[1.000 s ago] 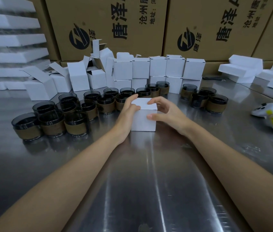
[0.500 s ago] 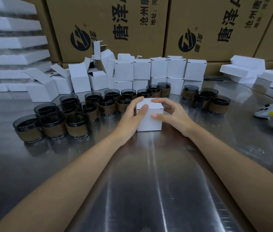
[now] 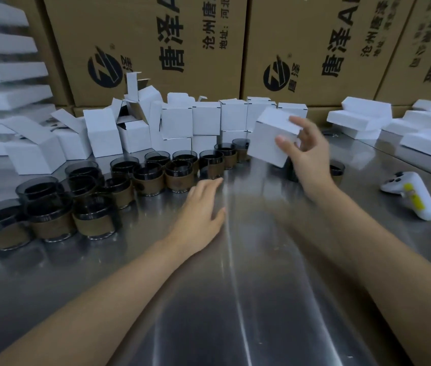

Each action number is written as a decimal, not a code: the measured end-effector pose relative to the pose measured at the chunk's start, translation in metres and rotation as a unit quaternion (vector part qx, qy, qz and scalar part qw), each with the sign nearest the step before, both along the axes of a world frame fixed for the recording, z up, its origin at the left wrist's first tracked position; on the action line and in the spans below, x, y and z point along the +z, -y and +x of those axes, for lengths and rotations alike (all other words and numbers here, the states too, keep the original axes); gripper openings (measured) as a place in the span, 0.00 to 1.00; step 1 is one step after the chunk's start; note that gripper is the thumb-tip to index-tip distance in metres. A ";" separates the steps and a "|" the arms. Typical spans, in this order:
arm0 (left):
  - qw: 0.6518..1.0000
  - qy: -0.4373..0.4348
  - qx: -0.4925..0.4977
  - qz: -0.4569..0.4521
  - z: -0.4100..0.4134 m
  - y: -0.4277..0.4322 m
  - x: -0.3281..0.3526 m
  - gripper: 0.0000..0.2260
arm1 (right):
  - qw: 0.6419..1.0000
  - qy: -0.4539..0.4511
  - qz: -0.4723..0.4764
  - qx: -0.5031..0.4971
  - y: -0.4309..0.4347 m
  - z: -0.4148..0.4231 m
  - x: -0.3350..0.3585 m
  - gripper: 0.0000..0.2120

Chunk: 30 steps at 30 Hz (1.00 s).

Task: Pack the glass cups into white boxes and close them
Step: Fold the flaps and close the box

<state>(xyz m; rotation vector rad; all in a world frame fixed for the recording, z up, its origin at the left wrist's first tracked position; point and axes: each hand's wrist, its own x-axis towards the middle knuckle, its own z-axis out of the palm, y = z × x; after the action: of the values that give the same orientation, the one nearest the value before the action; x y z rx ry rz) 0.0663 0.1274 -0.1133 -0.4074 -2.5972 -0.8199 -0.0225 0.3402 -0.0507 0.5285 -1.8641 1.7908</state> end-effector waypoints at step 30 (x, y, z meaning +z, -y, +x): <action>0.996 -0.003 -0.001 -0.087 -0.018 -0.004 -0.010 0.13 | 0.948 0.273 0.060 -0.153 -0.114 -0.150 -0.001 0.19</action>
<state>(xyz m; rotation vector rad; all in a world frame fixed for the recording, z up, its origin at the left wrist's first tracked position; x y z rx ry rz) 0.0480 0.1312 -0.1230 -0.4607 -2.6727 -0.5944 -0.1728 0.4545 -0.0513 -0.2456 -2.2729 1.7257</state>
